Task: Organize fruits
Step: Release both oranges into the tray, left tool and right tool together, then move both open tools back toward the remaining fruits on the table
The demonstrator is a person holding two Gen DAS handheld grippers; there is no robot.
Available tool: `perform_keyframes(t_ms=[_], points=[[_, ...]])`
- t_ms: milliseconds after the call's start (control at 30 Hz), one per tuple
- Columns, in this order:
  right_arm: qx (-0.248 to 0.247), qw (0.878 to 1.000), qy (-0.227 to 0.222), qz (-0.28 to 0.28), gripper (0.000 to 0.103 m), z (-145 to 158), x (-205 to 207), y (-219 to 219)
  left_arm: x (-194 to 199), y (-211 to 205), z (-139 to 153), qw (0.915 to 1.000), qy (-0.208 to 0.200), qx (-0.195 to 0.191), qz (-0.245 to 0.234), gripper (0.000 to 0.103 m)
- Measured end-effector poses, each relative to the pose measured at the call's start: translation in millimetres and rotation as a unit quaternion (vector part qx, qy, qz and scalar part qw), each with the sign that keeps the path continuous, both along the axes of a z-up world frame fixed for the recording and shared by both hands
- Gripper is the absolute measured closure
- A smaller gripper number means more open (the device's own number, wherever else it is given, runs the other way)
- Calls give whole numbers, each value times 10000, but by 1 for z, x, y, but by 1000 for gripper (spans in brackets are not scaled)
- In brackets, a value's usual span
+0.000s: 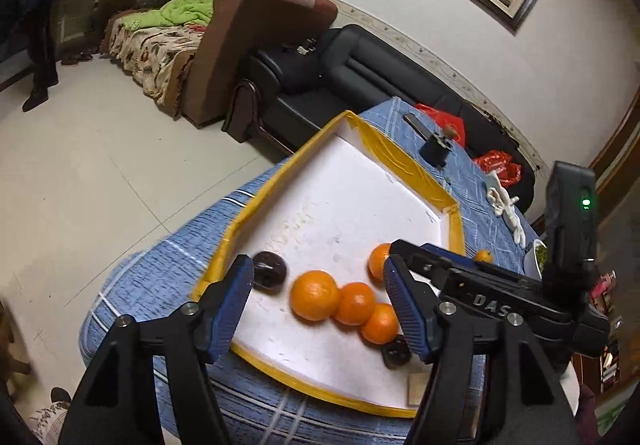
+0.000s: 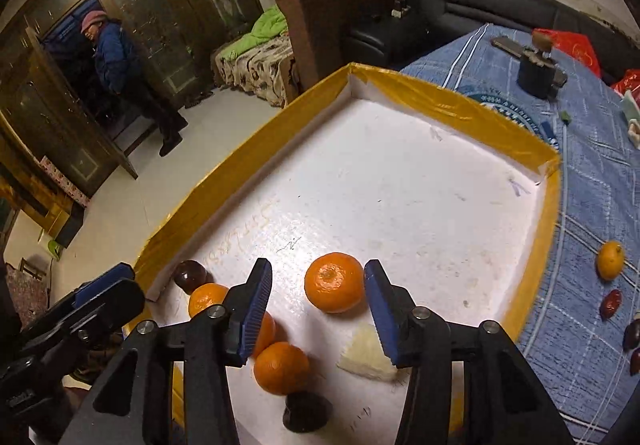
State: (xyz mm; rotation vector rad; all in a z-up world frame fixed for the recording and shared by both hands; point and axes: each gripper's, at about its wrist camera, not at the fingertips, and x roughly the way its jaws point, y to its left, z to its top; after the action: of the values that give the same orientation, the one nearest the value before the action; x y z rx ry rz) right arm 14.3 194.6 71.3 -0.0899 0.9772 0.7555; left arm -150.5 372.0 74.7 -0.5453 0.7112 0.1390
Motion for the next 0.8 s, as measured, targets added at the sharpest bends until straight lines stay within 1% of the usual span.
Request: perform_keyframes(t_ms=[67,200,333,433,633,800], points=[[83,9999,-60,-119,42,4,-3,-16,0,-8,2,10000,2,11,-56,34],[193,9991,-109,-349,42,7,-9,-54,1,-28,8,9997,2,118,-235,33],[244,9970,-206,-700,41,8,-12,-105,3,-56,15,9985,26,289,-459,30],[361,9930,-188,-1111,40,7,-13,-151,7,-76,18,9972,70,390,-629,30],[532,9791,-102,-1961,40,1,-7,-241,19,-131,22,9910,166,606,-1184,30],[673,9591,-106,-2748,40,1,-9,-323,23,-171,20,9842,217,762,-1581,25]])
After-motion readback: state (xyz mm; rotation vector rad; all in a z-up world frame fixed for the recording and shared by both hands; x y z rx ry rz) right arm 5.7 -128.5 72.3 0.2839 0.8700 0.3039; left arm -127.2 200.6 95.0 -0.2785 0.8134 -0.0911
